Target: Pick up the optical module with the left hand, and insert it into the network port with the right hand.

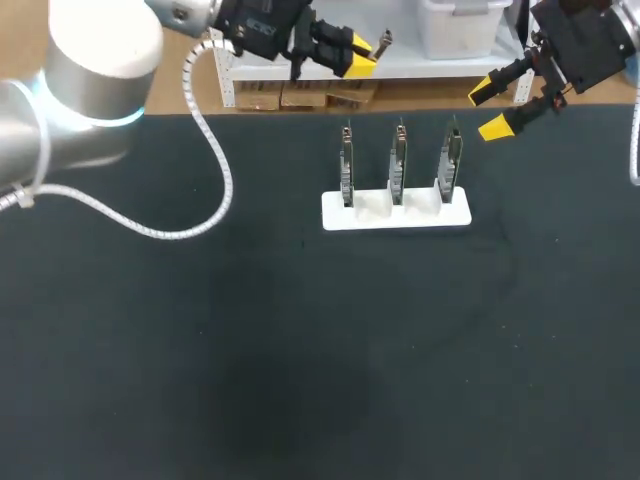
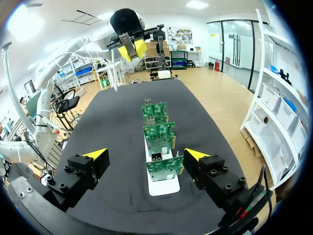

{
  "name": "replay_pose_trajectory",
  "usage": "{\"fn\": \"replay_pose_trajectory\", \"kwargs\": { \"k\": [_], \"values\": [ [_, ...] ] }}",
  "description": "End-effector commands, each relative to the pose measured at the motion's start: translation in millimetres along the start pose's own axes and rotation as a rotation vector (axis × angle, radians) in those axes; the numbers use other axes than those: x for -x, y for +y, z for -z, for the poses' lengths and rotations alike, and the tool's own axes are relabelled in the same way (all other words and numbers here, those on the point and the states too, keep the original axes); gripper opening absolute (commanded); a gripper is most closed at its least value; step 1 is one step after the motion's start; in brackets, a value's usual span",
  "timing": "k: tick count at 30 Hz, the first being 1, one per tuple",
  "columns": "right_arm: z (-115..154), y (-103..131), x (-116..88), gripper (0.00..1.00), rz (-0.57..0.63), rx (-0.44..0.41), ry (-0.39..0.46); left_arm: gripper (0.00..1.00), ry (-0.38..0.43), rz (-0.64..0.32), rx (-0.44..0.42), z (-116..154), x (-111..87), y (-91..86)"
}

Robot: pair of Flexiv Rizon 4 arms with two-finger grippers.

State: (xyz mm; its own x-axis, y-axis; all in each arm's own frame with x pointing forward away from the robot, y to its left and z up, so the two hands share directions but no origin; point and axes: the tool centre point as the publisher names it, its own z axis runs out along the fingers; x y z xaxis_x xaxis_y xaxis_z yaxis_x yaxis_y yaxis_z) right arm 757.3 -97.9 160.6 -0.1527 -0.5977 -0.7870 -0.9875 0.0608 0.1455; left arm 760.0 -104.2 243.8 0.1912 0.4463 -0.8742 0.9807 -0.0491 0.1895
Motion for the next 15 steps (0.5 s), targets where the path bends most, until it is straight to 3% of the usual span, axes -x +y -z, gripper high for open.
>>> {"fn": "replay_pose_trajectory", "kwargs": {
  "k": [1, 7, 15],
  "values": [
    [-0.1, 1.7, 0.1, 1.0, 0.0, -0.004, 0.0, 0.0, -0.046, 0.007, 0.03, -7.5, -3.2, -6.0],
    [-0.1, 1.7, 0.1, 1.0, 0.0, -0.004, 0.0, 0.0, -0.059, 0.004, 0.046, -17.2, 3.9, -8.7],
    [-0.1, 1.7, 0.1, 1.0, 0.0, -0.004, 0.0, 0.0, -0.111, -0.012, -0.019, -50.6, 13.7, 1.2]
  ]
}}
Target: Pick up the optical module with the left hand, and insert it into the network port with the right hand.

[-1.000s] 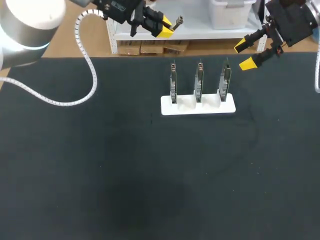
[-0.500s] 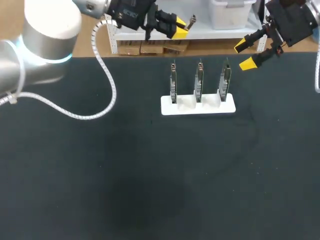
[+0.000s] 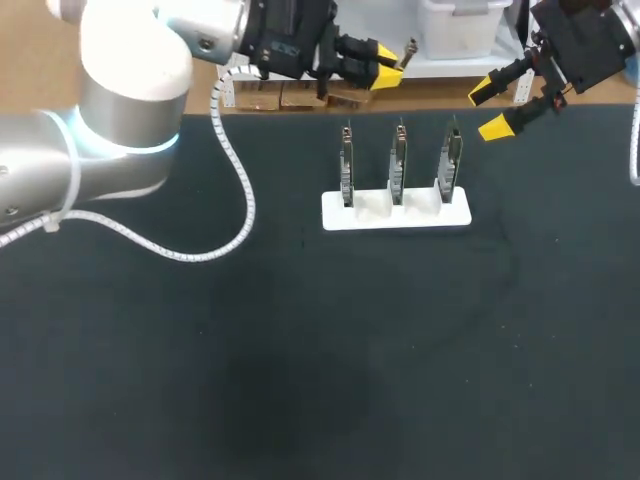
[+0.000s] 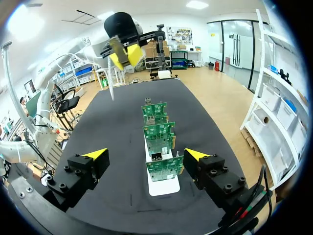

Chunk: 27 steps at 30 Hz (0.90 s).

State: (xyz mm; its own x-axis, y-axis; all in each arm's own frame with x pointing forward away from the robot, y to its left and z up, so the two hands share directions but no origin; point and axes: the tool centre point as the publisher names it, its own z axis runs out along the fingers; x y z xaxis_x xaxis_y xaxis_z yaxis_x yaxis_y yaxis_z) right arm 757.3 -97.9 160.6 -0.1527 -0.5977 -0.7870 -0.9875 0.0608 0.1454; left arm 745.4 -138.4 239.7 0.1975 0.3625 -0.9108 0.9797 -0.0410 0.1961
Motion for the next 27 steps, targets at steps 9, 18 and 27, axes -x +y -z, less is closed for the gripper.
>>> {"fn": "replay_pose_trajectory", "kwargs": {
  "k": [9, 18, 27],
  "values": [
    [-0.1, 1.7, 0.1, 1.0, 0.0, -0.004, 0.0, 0.0, -0.042, -0.029, -0.089, -44.0, 3.6, 29.0],
    [-0.1, 1.7, 0.1, 1.0, 0.0, -0.004, 0.0, 0.0, -0.045, -0.064, -0.119, -50.0, 6.8, 31.0],
    [-0.1, 1.7, 0.1, 1.0, 0.0, -0.004, 0.0, 0.0, -0.045, -0.064, -0.119, -50.0, 6.8, 31.0]
  ]
}}
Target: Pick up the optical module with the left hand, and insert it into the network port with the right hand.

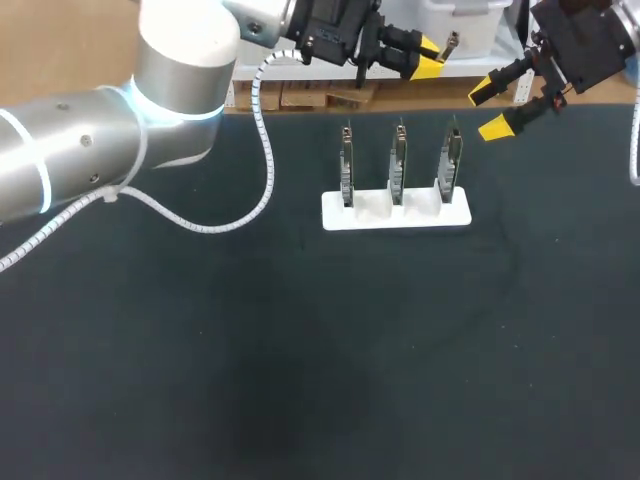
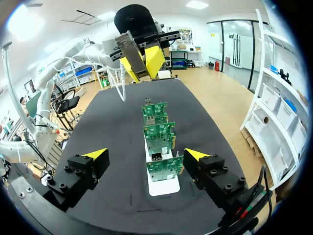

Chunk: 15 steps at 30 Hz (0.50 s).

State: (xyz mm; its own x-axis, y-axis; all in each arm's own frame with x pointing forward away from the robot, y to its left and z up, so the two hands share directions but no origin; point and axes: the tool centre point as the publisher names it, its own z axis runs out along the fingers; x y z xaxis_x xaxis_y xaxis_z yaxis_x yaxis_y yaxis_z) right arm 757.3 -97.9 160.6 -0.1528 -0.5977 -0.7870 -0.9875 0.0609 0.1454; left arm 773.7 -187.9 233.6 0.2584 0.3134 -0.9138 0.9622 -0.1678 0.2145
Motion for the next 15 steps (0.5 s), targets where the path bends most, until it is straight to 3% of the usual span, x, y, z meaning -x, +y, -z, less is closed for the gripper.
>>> {"fn": "replay_pose_trajectory", "kwargs": {
  "k": [1, 6, 10, 15],
  "values": [
    [-0.1, 1.7, 0.1, 1.0, 0.0, -0.004, 0.0, 0.0, 0.0, 0.0, -0.006, -0.4, -0.2, 2.6],
    [-0.1, 1.7, 0.1, 1.0, 0.0, -0.004, 0.0, 0.0, -0.03, -0.015, -0.018, -8.9, 3.8, 8.0],
    [-0.1, 1.7, 0.1, 1.0, 0.0, -0.004, 0.0, 0.0, -0.132, -0.026, -0.051, -23.8, 0.2, 7.6],
    [-0.1, 1.7, 0.1, 1.0, 0.0, -0.004, 0.0, 0.0, -0.17, -0.003, -0.066, -30.8, -2.8, 4.6]
  ]
}}
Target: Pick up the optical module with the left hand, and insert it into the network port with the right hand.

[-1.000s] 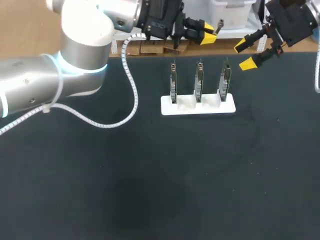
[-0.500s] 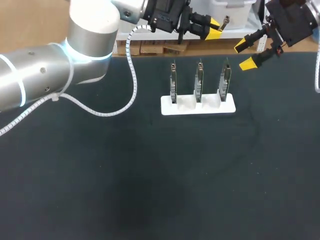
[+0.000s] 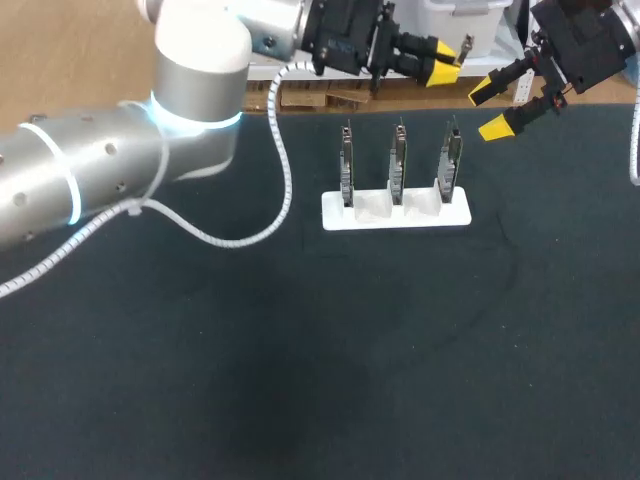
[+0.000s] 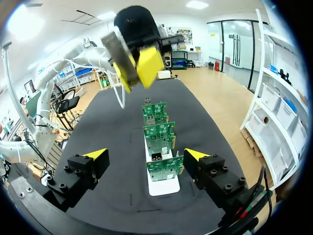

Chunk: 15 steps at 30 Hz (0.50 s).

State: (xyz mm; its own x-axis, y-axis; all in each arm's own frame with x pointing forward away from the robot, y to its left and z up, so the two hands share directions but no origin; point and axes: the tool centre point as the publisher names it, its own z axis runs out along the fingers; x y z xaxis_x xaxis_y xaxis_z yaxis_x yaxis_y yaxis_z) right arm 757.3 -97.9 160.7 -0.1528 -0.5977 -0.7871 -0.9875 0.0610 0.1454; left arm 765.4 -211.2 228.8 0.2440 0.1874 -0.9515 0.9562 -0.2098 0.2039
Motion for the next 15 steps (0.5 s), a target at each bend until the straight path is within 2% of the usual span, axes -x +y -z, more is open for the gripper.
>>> {"fn": "replay_pose_trajectory", "kwargs": {
  "k": [1, 15],
  "values": [
    [-0.1, 1.7, 0.1, 1.0, 0.0, -0.004, 0.0, 0.0, -0.05, -0.002, -0.021, -5.3, -8.6, 8.8],
    [-0.1, 1.7, 0.1, 1.0, 0.0, -0.004, 0.0, 0.0, -0.074, 0.054, -0.017, -2.0, -0.3, -5.1]
  ]
}}
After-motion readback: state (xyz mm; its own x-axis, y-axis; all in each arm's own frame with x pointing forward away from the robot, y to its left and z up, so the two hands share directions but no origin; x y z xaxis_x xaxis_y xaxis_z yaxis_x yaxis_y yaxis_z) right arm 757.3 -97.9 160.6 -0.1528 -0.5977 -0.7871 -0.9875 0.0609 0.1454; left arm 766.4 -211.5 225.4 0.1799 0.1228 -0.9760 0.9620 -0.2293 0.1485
